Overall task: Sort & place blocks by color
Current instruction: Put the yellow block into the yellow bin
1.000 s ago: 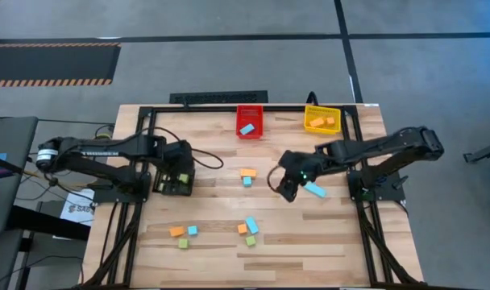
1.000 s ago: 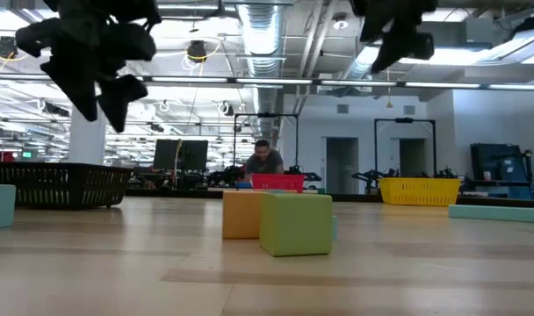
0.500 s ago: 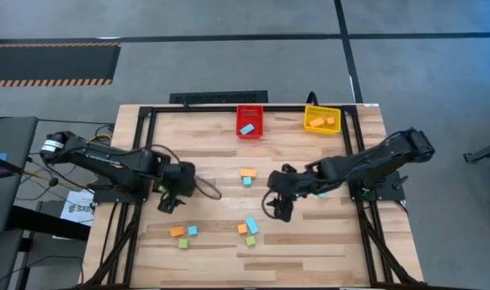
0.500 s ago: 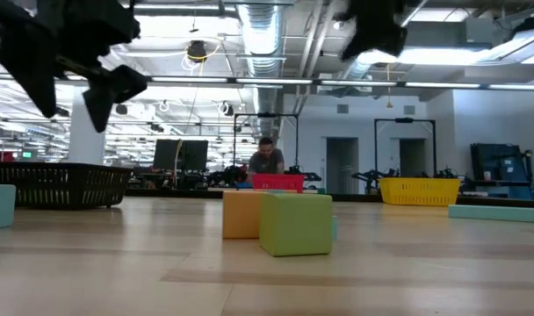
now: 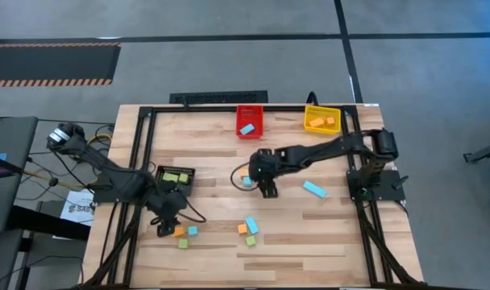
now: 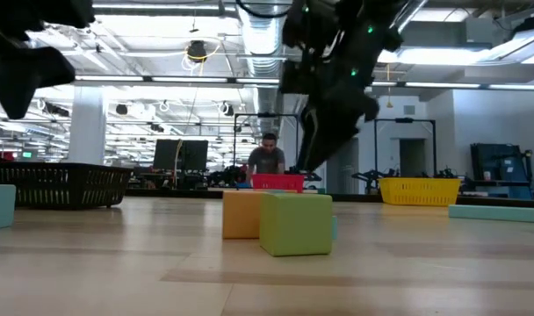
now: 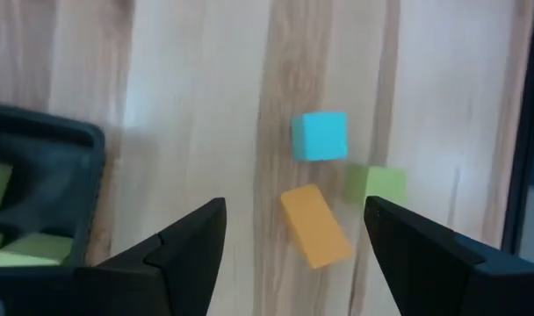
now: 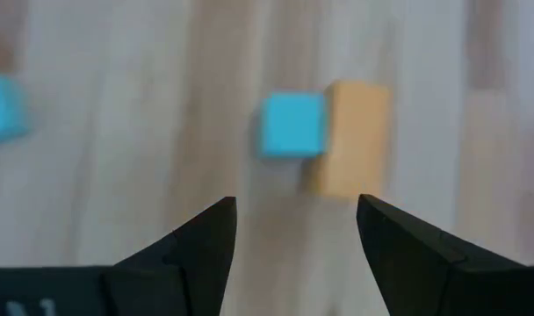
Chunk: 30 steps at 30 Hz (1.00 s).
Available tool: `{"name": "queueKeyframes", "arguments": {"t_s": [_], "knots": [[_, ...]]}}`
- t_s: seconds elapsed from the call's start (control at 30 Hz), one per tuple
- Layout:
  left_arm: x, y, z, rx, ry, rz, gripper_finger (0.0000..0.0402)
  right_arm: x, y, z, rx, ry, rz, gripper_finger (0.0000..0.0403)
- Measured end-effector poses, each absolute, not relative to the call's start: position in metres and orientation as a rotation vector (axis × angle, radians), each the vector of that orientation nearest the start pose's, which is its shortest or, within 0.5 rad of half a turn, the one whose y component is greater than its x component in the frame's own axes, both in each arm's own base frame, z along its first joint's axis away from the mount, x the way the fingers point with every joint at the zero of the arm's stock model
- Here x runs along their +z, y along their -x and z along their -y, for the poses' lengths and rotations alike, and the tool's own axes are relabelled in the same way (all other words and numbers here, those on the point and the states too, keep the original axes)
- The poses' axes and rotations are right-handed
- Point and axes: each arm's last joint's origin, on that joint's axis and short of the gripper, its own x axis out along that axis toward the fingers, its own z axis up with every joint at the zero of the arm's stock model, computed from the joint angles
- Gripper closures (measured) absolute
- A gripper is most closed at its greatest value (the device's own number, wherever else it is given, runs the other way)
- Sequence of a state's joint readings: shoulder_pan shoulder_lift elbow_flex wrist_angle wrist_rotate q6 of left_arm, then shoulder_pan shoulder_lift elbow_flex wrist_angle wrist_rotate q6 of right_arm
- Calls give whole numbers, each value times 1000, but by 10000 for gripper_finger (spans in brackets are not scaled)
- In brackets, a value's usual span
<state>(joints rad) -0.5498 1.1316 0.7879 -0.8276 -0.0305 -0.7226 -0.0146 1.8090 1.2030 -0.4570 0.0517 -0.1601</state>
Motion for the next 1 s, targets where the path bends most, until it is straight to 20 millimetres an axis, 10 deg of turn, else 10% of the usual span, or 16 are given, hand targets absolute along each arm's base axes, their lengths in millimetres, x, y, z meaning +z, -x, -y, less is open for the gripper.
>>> {"name": "queueKeyframes", "arguments": {"t_s": [0.83,1.0], "knots": [[228,-170,98,162,251,-1087,143,139,-388,45,12,37,-1023,145],[228,-171,95,190,247,-1082,143,141,-386,53,1,-60,-1027,224]]}}
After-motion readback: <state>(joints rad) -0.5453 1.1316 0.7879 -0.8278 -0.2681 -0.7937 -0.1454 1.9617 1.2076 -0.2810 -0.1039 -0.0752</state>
